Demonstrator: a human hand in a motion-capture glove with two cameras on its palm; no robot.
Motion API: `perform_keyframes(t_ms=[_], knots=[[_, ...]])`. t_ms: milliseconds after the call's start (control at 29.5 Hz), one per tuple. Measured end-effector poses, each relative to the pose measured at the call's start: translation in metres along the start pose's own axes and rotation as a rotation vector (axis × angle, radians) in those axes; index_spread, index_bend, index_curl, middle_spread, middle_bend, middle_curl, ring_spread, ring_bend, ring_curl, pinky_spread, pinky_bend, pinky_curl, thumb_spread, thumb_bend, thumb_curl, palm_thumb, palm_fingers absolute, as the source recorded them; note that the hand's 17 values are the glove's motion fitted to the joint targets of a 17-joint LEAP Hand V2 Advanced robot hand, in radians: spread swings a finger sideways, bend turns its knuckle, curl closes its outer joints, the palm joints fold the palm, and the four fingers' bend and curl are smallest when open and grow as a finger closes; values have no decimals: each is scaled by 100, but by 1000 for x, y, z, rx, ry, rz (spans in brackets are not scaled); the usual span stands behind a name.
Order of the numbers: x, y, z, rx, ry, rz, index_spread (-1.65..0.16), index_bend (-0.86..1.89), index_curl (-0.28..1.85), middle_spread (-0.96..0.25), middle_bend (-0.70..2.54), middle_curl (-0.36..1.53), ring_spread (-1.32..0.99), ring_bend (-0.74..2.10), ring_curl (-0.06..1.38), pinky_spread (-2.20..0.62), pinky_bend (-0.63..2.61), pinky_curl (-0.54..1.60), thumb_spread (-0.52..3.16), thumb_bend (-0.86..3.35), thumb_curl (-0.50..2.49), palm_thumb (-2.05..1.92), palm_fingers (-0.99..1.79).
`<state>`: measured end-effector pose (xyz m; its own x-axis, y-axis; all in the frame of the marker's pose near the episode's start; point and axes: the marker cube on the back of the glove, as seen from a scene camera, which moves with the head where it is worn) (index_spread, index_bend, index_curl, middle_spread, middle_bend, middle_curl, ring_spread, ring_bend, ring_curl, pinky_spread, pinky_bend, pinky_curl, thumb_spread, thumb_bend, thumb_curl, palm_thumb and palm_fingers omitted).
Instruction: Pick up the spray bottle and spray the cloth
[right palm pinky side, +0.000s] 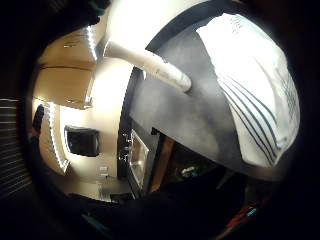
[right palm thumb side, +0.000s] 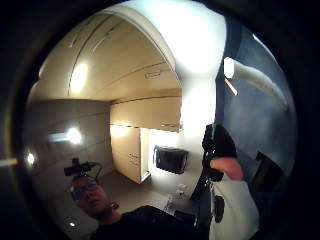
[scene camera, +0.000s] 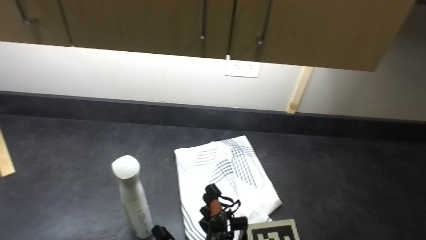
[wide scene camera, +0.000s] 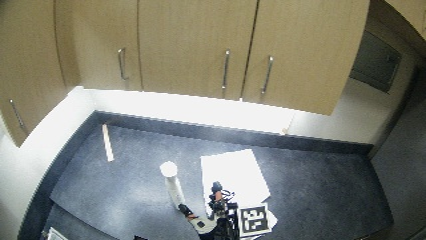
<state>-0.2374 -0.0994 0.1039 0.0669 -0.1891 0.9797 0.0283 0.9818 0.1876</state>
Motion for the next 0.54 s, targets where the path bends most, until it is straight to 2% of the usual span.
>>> perform_keyframes(t_ms=[136, 542], knots=[[-9, 14, 14, -42, 35, 17, -38, 12, 22, 15, 18, 39, 13, 41, 47, 18, 58, 45, 93, -3, 59, 93, 17], [-33, 13, 45, -157, 41, 1, -38, 13, 22, 16, 19, 37, 14, 43, 45, 18, 62, 43, 96, -2, 59, 92, 17]])
